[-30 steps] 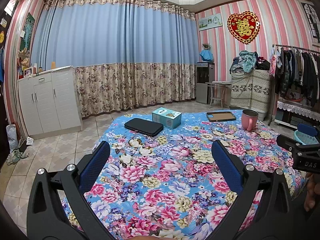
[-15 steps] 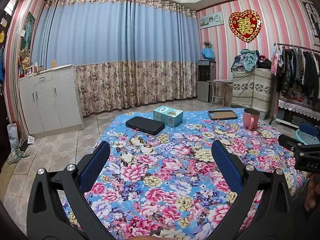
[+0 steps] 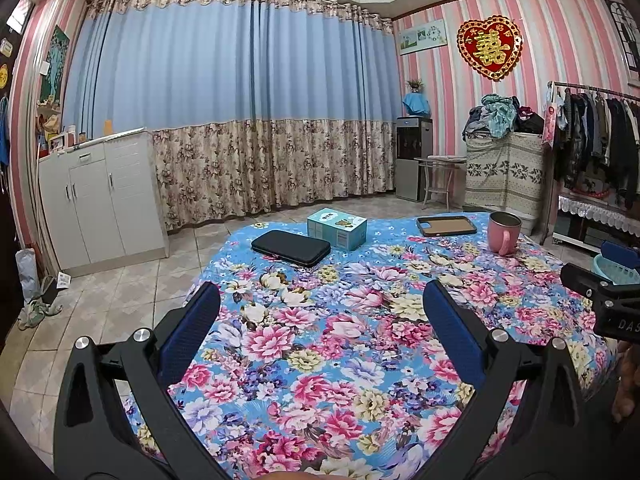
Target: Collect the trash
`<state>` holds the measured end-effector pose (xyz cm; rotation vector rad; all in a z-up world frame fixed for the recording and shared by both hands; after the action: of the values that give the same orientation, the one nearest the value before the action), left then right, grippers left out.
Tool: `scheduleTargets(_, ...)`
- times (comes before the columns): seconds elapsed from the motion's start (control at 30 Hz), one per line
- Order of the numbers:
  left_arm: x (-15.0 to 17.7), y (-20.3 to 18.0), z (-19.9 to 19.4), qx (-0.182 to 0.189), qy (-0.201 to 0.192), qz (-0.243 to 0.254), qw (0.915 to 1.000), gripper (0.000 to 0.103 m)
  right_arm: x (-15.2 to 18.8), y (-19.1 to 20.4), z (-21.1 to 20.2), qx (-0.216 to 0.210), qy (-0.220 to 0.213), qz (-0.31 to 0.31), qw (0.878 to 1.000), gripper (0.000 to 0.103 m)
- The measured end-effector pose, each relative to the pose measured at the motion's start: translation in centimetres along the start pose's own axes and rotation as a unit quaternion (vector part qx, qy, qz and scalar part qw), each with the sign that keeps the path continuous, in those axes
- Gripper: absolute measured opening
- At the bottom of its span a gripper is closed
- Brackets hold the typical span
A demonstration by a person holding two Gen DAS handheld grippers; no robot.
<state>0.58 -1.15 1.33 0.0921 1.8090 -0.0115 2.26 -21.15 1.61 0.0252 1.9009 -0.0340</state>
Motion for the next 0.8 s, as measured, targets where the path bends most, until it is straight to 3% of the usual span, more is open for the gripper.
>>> scheduleTargets(0.8, -0.07, -0.14, -0.18, 0.004, 0.001, -0.003, 1.0000, 0.098, -0.08, 0.07, -0.12, 0.001, -0.004, -0.002, 1.000, 0.098)
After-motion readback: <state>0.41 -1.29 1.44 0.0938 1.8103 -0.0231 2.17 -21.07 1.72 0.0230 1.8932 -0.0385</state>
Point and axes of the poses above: each gripper's, at about its wrist camera, not at the fingertips, and z roughly the way its jaws point, y to its left, x to its underside, the point moved 4 cm from there along z, roughly the way its jaws point, and after that the axes turned 3 degrees about -y, right-handed, at the moved point
